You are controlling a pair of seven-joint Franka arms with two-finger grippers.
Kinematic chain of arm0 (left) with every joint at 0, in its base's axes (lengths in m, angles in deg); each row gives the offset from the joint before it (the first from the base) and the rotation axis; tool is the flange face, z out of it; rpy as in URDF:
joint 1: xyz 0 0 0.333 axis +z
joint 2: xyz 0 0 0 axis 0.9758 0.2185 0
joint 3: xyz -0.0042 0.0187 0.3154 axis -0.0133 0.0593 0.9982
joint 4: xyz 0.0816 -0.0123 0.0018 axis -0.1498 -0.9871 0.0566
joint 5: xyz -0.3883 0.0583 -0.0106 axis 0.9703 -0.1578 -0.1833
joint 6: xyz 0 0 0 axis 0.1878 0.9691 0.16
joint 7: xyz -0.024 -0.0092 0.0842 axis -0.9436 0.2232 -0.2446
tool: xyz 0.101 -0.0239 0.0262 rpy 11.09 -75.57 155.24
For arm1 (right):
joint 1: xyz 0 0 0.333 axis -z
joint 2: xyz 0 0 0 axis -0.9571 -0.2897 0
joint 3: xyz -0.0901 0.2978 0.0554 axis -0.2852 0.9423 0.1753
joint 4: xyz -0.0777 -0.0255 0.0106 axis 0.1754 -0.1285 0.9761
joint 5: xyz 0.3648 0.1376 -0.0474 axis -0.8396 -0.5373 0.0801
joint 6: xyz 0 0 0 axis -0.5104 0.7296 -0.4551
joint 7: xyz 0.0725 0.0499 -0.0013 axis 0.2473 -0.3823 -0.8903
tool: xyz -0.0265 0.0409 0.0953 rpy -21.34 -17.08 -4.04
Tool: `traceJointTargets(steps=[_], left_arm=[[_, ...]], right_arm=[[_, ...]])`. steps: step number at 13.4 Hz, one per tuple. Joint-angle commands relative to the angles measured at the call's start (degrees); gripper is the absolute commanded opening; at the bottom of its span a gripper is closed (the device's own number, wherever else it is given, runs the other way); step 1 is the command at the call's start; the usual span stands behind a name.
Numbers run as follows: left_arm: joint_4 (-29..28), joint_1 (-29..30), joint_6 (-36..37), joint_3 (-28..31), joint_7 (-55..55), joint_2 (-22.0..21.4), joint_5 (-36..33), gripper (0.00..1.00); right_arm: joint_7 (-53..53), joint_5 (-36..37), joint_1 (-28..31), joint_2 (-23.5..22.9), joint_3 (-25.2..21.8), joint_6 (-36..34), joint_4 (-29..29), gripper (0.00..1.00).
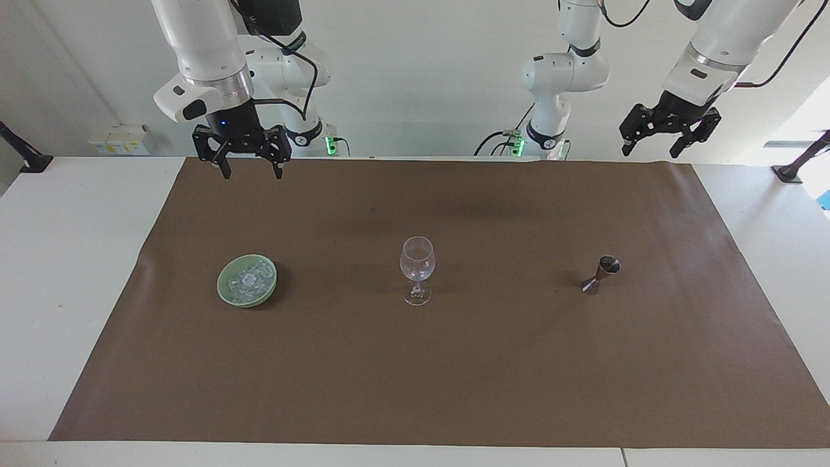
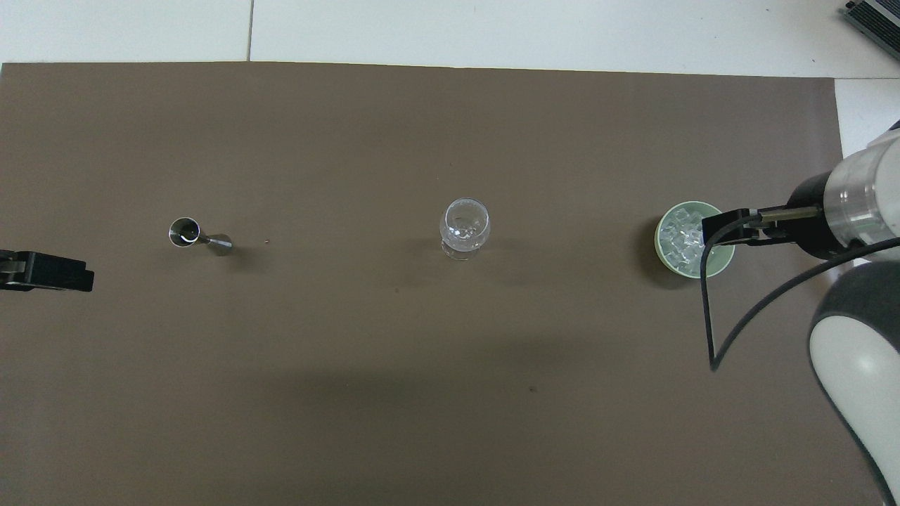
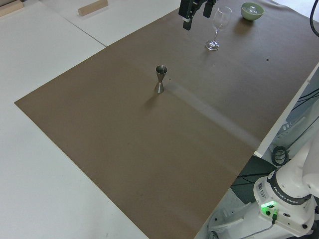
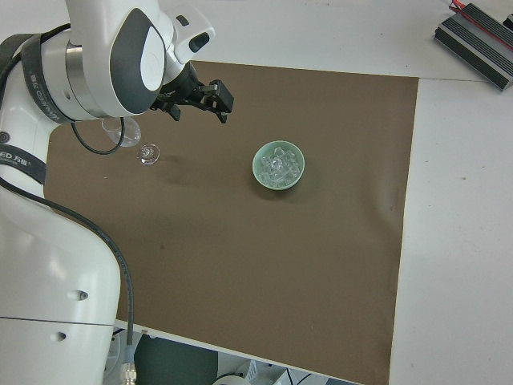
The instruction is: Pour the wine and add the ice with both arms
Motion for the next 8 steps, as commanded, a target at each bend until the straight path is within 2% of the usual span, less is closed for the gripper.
traceJointTargets(steps=[1, 8], left_arm=[[-2.10, -1.38, -1.44, 0.71, -0.26, -1.71, -0.50, 1.00], [-1.75, -2.08, -1.26, 0.71, -0.53, -1.71, -0.50, 1.00]], right_arm=[[1.46, -0.09, 0.81, 1.17, 0.40, -0.37, 1.16, 1.00], [1.46, -0.09, 0.81, 1.17, 0.40, -0.37, 1.08, 1.00]])
